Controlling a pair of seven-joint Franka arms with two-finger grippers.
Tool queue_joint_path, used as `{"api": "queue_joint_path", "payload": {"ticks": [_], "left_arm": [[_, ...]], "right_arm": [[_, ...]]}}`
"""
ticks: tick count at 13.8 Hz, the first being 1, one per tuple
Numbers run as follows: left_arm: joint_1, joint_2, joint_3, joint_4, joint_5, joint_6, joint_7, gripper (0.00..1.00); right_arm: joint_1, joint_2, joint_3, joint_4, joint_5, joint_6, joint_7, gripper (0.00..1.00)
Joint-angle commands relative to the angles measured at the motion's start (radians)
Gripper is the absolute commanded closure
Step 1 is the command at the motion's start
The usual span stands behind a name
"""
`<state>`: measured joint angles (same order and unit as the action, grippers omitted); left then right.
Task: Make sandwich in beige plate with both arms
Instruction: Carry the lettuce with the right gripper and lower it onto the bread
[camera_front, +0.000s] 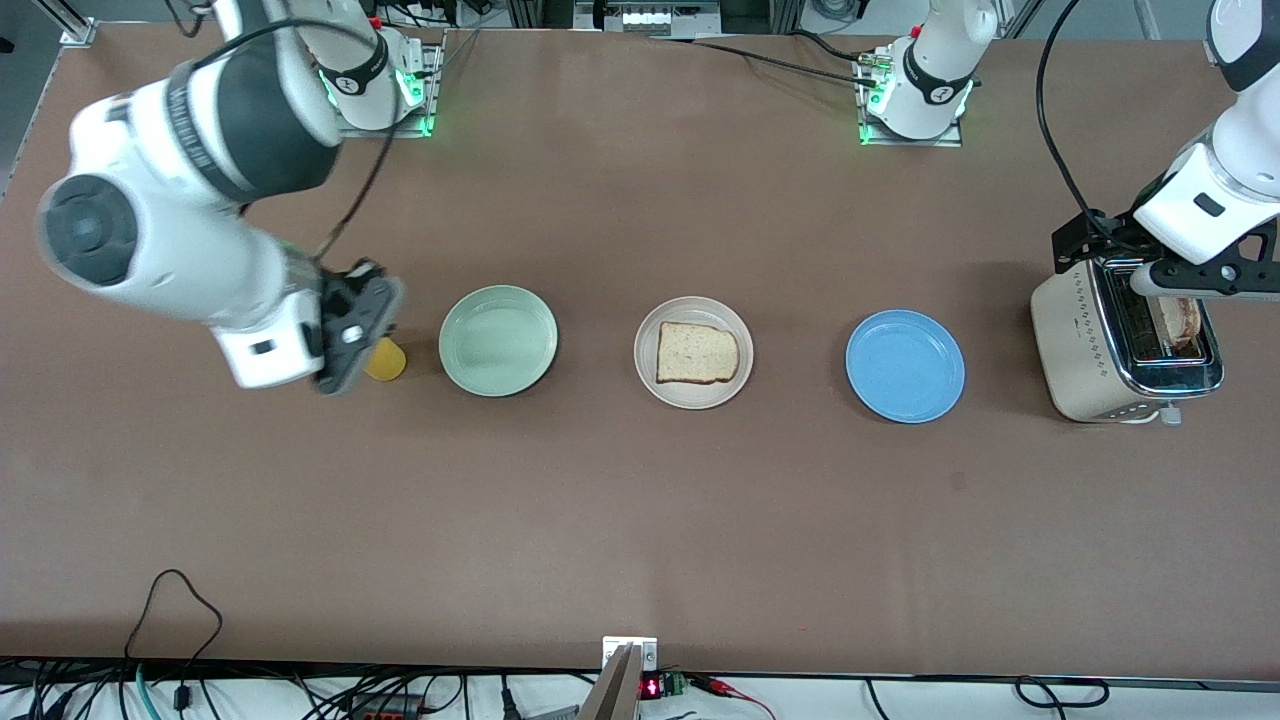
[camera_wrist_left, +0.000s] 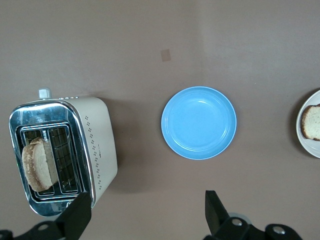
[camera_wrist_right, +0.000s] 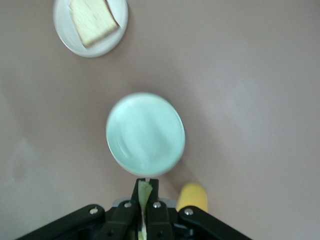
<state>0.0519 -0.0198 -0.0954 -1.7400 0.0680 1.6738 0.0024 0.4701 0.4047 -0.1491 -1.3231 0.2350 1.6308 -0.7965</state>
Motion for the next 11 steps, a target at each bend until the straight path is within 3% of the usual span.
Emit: {"api": "queue_joint_path", "payload": {"ticks": [1,4,8,11], "left_arm": [[0.002,0.038,-0.004,0.037,0.016,-0.006,0.016,0.00],[0.003,0.035,-0.004,0.040,0.016,-0.016,0.018,0.00],[0.003,0.037,-0.004,0.042,0.016,-0.002,0.018,0.00],[0.005,0.032,-0.004,0.042,0.016,-0.003,0.021,0.00]], "right_arm": [[0.096,0.049,-0.014,0.027,0.035,0.113,0.000,1.00],[0.175,0.118,-0.014,0.027,0.110,0.278,0.000,1.00],[0.274,0.192,-0.012,0.027,0.148,0.440,-0.001,1.00],[0.347,0.259,-0.013,0.025,0.152,0.636,0.002,1.00]]}}
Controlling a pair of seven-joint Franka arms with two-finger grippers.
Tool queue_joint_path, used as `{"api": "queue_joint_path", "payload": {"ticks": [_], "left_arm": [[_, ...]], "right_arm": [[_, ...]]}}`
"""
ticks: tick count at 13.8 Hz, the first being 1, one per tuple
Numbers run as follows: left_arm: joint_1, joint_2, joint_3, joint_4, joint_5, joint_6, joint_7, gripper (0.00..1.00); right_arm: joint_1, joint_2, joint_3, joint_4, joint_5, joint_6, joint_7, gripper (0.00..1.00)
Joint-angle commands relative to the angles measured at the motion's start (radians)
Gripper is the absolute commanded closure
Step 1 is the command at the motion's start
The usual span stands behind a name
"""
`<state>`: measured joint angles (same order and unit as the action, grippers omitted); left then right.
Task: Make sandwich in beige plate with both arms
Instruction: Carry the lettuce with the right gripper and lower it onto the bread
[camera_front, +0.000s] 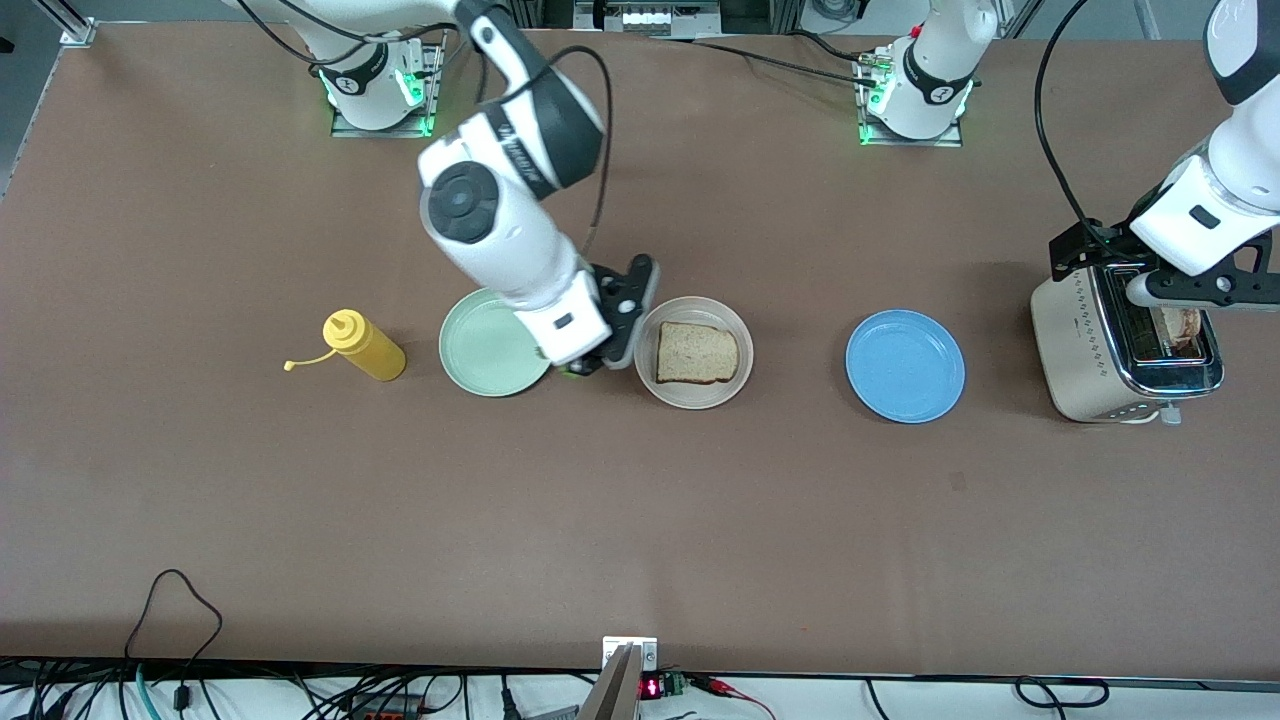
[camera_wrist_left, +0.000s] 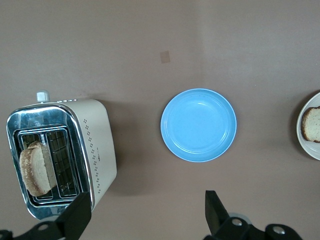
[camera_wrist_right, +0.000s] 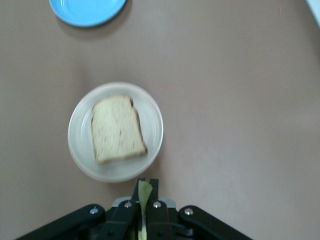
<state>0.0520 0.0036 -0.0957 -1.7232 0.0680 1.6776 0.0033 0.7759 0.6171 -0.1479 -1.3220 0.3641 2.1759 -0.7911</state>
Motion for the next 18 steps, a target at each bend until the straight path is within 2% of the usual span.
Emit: {"api": "queue_joint_path", "payload": {"ticks": [1,6,13,14,15,16,18], "left_arm": [[0.005,0.007,-0.004,0.025,0.016,-0.012,0.020,0.00],[0.005,0.006,-0.006,0.025,0.016,-0.016,0.018,0.00],[0.005,0.004,-0.013,0.025,0.016,-0.016,0.018,0.00],[0.005,0.004,-0.012,0.025,0.016,-0.016,0.018,0.00],[0.005,0.004,-0.012,0.025,0.016,-0.016,0.018,0.00],[0.005,0.004,-0.012,0.025,0.016,-0.016,0.018,0.00],[0.005,0.004,-0.012,0.025,0.016,-0.016,0.018,0.00]], "right_arm": [[0.057,0.071,-0.013,0.023,0.042,0.166,0.007,1.00],[0.146,0.174,-0.013,0.000,0.059,0.375,0.090,1.00],[0.195,0.252,-0.013,-0.017,0.059,0.439,0.200,1.00],[0.204,0.268,-0.013,-0.019,0.059,0.477,0.231,0.96],[0.212,0.279,-0.013,-0.019,0.058,0.513,0.254,0.69],[0.213,0.285,-0.013,-0.019,0.058,0.551,0.256,0.01],[0.210,0.273,-0.016,-0.014,0.056,0.576,0.251,0.00]]}}
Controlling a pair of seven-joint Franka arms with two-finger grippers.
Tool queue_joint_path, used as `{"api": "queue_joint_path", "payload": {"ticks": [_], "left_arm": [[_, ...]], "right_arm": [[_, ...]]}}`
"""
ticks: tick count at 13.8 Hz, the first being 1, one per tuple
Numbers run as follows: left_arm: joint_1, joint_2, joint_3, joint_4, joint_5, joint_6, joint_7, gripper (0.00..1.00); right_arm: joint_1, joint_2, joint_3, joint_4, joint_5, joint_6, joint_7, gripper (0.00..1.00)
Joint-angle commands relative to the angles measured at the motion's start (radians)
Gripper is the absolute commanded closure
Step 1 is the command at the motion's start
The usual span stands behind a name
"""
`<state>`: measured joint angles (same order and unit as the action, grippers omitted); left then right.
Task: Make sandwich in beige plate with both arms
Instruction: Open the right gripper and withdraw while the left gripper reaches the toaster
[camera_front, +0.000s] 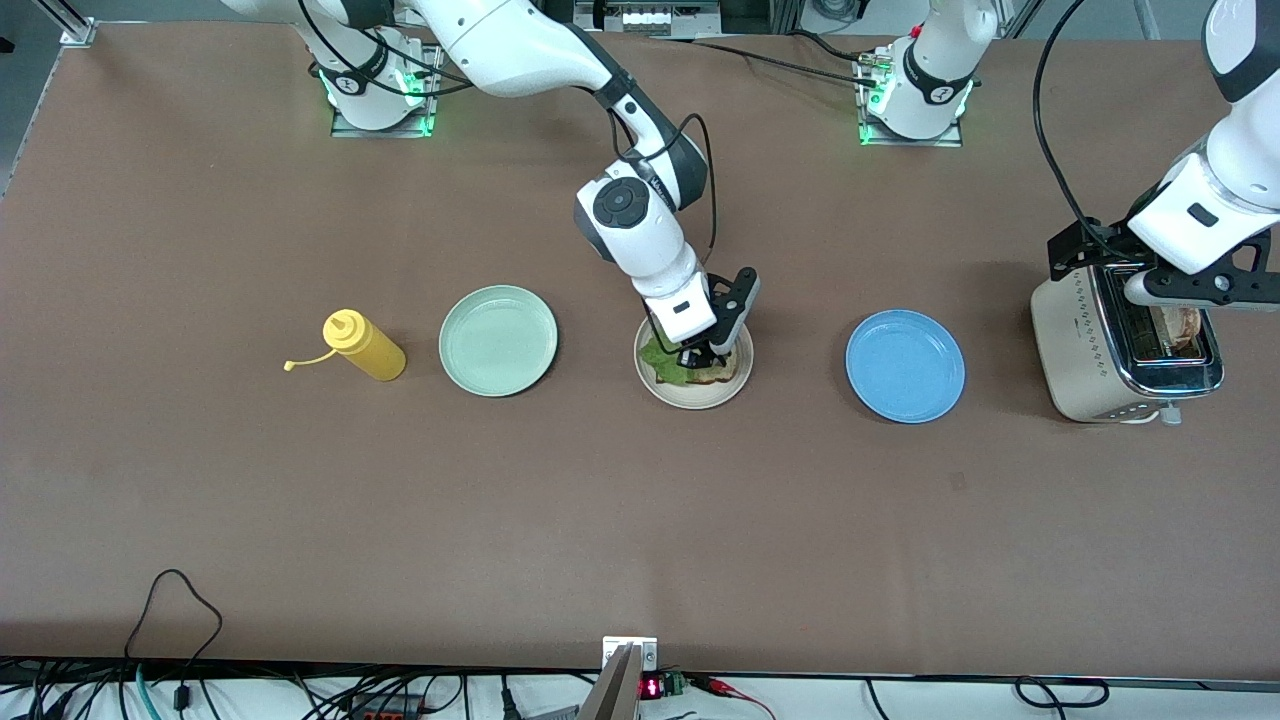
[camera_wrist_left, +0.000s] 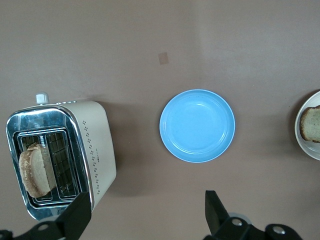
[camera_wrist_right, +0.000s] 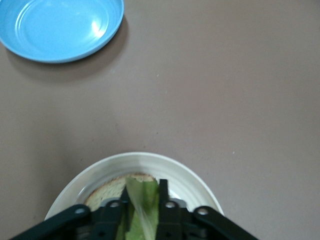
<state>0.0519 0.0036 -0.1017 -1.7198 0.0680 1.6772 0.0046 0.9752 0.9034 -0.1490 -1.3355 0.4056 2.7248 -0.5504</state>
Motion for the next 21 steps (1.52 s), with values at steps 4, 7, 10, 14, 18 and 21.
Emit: {"api": "queue_joint_path", "payload": {"ticks": [4,7,10,14,18,21], "left_arm": [[0.005,0.004,-0.003,0.022,0.016,-0.016,0.017,0.00],[0.005,0.004,0.000,0.023,0.016,-0.016,0.017,0.00],[0.009,0.003,0.007,0.041,0.015,-0.077,0.018,0.00],[0.107,0.078,0.005,0.152,0.001,-0.210,0.018,0.00],[0.213,0.108,0.013,0.147,0.026,-0.226,0.133,0.00],[0.348,0.133,0.013,0.105,0.055,-0.113,0.406,0.00]], "right_arm": [[-0.012,-0.047,-0.027,0.010,0.038,0.021,0.027,0.00],[-0.075,-0.139,-0.024,0.007,0.125,-0.135,0.068,0.00],[-0.102,-0.228,-0.059,0.009,0.139,-0.346,0.289,0.00],[-0.109,-0.294,-0.164,0.013,0.148,-0.642,0.493,0.00],[-0.122,-0.337,-0.297,0.029,0.141,-0.850,0.523,0.00],[-0.133,-0.331,-0.394,0.012,0.134,-0.956,0.514,0.00]]}}
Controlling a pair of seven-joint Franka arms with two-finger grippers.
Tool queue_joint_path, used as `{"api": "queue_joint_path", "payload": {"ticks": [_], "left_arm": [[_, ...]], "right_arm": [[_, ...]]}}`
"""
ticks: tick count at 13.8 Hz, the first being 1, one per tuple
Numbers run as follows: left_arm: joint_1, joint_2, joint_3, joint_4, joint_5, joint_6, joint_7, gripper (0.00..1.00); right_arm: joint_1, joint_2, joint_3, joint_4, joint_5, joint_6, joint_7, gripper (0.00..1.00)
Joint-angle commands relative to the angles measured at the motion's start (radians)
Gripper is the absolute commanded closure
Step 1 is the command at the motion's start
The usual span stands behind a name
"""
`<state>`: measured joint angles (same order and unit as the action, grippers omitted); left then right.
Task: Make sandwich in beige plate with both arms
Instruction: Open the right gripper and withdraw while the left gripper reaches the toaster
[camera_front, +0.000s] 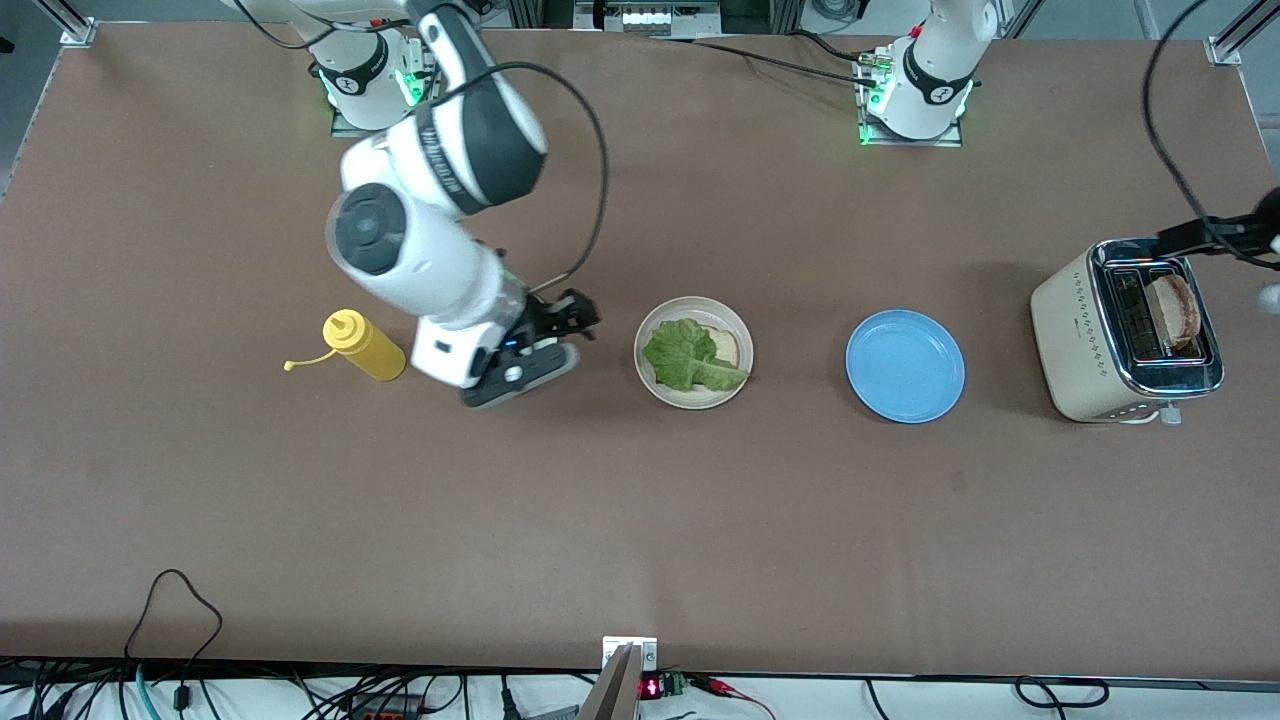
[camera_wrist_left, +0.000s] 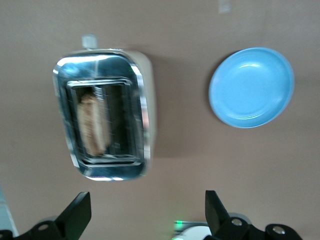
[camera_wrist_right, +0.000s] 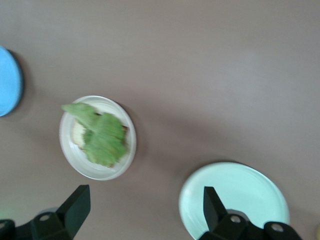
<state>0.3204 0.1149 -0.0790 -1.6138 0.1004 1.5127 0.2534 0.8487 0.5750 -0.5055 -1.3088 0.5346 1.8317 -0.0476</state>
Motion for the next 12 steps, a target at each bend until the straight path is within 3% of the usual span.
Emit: {"api": "queue_joint_path", "payload": {"ticks": [1,7,12], "left_arm": [[0.098,0.019,-0.008,-0.030,0.024,0.090,0.194,0.00],[0.170,-0.027,-0.014,-0.302,0.088,0.444,0.237,0.00],[0.177,-0.031,-0.015,-0.434,0.085,0.599,0.227,0.00]], "right_arm": [[-0.032,-0.001,-0.041,-0.038,0.005,-0.087,0.012,0.00],[-0.245,0.025,-0.042,-0.072,0.001,-0.123,-0.240,0.00],[-0.316,0.020,-0.054,-0.067,-0.200,-0.147,-0.236,0.00]]}}
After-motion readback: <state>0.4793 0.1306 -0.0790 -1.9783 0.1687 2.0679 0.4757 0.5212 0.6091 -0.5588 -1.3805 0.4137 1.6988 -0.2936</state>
